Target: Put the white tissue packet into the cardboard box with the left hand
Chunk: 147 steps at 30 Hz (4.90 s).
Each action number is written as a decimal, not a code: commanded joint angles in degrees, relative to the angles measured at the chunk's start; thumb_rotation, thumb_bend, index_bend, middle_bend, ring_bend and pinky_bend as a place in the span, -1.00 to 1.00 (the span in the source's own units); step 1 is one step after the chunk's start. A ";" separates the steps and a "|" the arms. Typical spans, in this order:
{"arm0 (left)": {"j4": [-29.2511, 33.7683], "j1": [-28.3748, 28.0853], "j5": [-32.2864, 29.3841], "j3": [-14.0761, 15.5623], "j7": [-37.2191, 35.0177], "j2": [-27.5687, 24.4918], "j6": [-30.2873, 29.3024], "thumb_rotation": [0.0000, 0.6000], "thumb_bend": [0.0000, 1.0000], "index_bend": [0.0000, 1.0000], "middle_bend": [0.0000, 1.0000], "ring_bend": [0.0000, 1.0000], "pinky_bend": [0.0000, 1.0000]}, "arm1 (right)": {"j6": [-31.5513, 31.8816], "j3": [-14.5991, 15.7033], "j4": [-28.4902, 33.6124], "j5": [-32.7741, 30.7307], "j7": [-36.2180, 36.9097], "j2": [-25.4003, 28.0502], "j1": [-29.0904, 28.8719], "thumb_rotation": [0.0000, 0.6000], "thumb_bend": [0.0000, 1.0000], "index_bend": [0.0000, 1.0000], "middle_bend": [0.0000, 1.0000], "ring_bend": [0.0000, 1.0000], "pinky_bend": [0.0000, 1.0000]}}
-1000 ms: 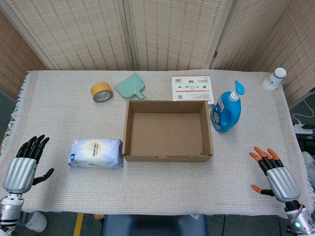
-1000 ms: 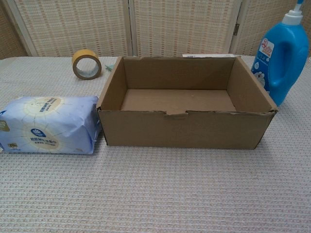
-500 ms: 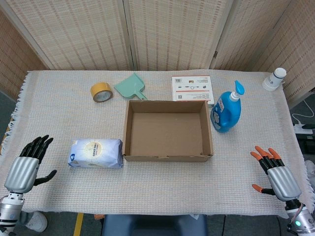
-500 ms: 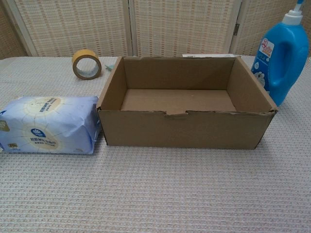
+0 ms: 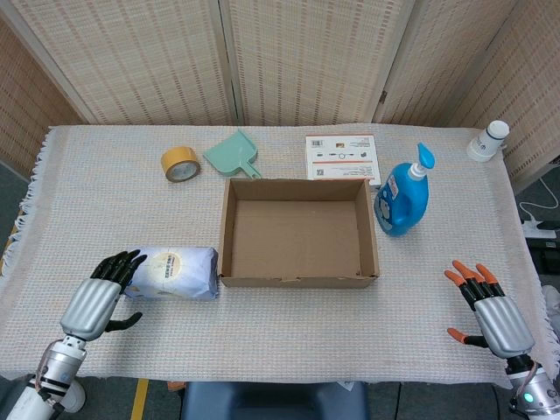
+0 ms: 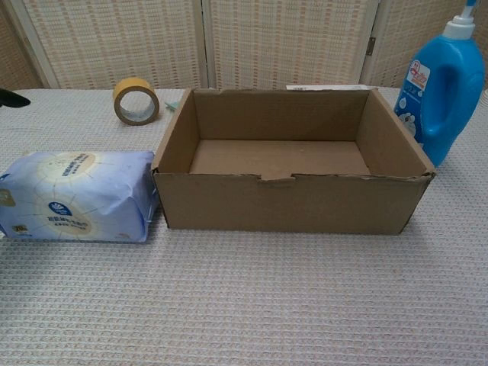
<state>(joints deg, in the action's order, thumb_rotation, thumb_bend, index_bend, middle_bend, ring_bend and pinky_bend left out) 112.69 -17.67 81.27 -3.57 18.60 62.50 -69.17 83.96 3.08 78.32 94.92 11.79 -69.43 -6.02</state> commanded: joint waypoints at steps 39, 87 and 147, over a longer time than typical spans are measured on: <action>-11.64 -21.46 -29.73 -2.74 16.83 11.03 17.05 1.00 -0.61 -1.00 -1.00 -1.00 -0.83 | -0.63 -0.82 -0.19 -1.61 0.15 0.30 -0.06 1.00 -1.00 -0.75 -1.00 -1.00 -1.00; 0.22 -28.17 -31.45 -5.84 26.32 -3.91 5.32 1.00 -0.45 -0.14 0.03 -0.07 0.19 | 0.30 -0.84 0.62 -1.13 0.90 1.10 0.23 1.00 -1.00 -0.75 -1.00 -1.00 -1.00; -29.01 -56.65 -32.49 -15.23 21.65 31.68 7.43 1.00 -0.68 -1.00 -1.00 -1.00 -0.82 | 0.60 -0.78 1.12 -0.80 5.03 2.87 0.30 1.00 -1.00 -0.75 -1.00 -1.00 -1.00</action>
<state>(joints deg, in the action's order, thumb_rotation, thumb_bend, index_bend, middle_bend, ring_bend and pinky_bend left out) 82.80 -75.25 48.16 -19.09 40.46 95.45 -61.00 84.61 2.29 79.44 94.16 16.86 -66.54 -5.70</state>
